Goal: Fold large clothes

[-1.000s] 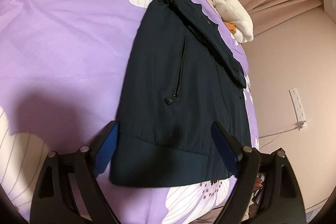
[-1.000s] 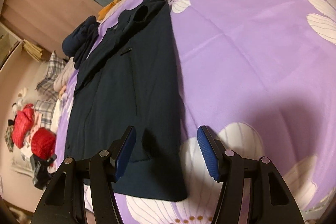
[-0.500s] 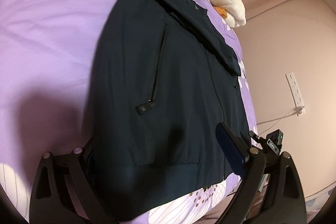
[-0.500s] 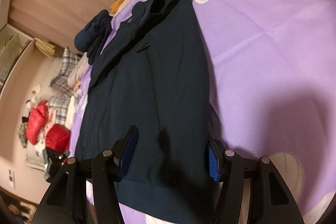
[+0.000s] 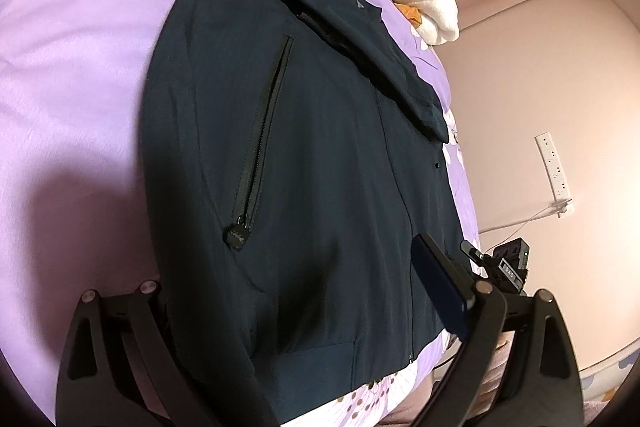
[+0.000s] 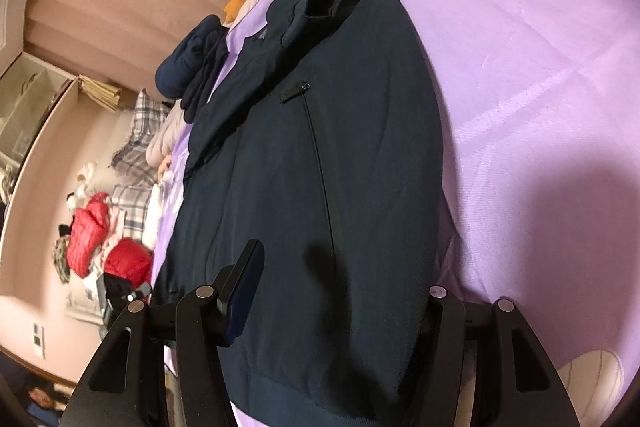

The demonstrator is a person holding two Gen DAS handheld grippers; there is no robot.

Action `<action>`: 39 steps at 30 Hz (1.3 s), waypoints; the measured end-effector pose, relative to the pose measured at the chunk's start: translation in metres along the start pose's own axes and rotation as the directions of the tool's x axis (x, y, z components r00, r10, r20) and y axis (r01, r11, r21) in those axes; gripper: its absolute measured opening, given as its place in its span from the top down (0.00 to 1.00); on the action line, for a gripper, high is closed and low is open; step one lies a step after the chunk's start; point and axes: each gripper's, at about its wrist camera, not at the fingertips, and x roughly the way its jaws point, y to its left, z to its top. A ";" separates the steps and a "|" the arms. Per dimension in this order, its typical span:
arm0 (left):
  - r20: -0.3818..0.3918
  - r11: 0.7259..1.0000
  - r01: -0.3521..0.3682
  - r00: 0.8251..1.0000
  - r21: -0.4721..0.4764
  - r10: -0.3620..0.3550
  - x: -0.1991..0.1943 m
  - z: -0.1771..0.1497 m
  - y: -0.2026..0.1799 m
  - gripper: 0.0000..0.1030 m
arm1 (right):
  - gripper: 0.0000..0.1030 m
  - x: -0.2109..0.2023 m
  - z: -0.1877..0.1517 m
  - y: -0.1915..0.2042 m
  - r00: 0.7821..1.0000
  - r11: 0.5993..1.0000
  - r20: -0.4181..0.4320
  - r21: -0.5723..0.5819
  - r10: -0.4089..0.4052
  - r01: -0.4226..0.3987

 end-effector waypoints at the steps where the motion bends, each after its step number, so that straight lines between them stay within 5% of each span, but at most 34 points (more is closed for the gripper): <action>1: 0.000 1.000 0.004 1.000 -0.002 -0.004 -0.001 -0.001 0.001 0.08 | 0.41 0.000 0.000 0.000 1.000 1.000 0.000 0.001 0.004 -0.004; 22: -0.001 1.000 0.016 1.000 -0.019 -0.016 -0.019 -0.027 0.005 0.20 | 0.41 -0.022 -0.024 -0.009 0.995 0.996 -0.067 0.065 0.067 -0.063; 31: 0.009 0.999 0.008 1.000 -0.043 -0.008 -0.011 -0.018 0.005 0.23 | 0.41 -0.009 -0.021 0.003 0.998 0.999 -0.044 0.030 0.036 -0.035; 34: 0.010 0.999 -0.016 1.000 -0.049 0.017 -0.011 -0.017 0.007 0.34 | 0.42 -0.004 -0.019 0.009 0.999 1.000 -0.028 -0.003 0.021 -0.021; 39: 0.001 0.993 -0.080 0.997 -0.084 0.081 -0.013 -0.017 0.020 0.79 | 0.57 0.000 -0.022 0.014 0.999 0.998 -0.018 -0.050 -0.034 0.033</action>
